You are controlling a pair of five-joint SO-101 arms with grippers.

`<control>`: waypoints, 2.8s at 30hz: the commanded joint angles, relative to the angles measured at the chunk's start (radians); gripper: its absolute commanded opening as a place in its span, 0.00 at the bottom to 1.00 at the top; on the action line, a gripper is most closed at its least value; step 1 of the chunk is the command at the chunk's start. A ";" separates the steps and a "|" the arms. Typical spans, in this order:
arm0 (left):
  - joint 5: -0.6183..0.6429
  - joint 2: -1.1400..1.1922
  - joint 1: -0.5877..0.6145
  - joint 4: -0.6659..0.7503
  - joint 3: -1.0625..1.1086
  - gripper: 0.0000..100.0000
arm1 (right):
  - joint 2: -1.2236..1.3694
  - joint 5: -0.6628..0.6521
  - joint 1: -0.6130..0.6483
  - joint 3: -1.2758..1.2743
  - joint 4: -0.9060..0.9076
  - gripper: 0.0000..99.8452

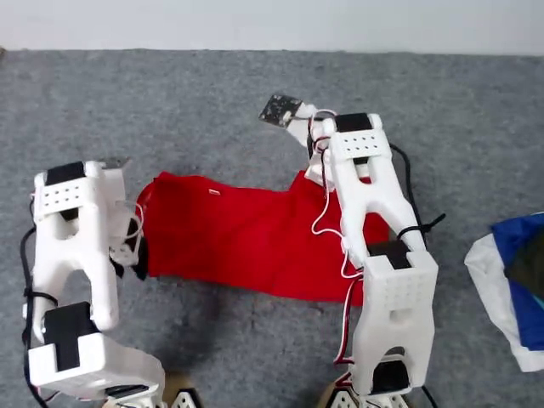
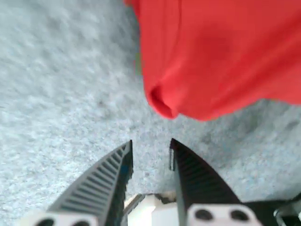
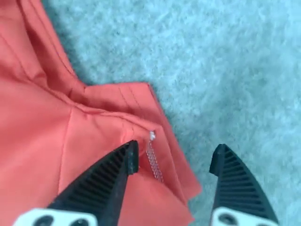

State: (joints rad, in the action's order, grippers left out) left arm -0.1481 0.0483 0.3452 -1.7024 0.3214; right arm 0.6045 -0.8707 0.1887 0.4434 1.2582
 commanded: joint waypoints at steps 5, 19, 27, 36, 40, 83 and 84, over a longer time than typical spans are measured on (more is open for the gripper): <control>0.046 -0.043 0.032 -0.023 -0.206 0.13 | -0.031 0.157 -0.031 0.235 0.384 0.26; 0.124 0.005 -0.117 0.310 -0.309 0.15 | -0.213 0.133 -0.136 -0.147 0.541 0.26; 0.259 0.245 -0.130 0.367 -0.357 0.20 | -0.429 0.025 -0.068 -0.483 0.538 0.26; 0.293 0.552 -0.140 0.364 -0.694 0.20 | -0.412 0.020 -0.105 -0.614 0.401 0.26; 0.290 0.694 -0.140 0.327 -0.848 0.17 | -0.340 0.020 -0.105 -0.611 0.338 0.24; 0.095 0.514 -0.046 -0.055 -1.052 0.15 | -0.378 -0.044 -0.159 -0.250 0.461 0.40; 0.072 0.459 -0.035 -0.055 -0.995 0.15 | -0.369 -0.063 -0.159 -0.222 0.461 0.43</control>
State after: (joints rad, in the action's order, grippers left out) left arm 0.0054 0.7618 0.2823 -1.7238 -0.8646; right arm 0.2409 -0.8815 0.0215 0.1181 1.7292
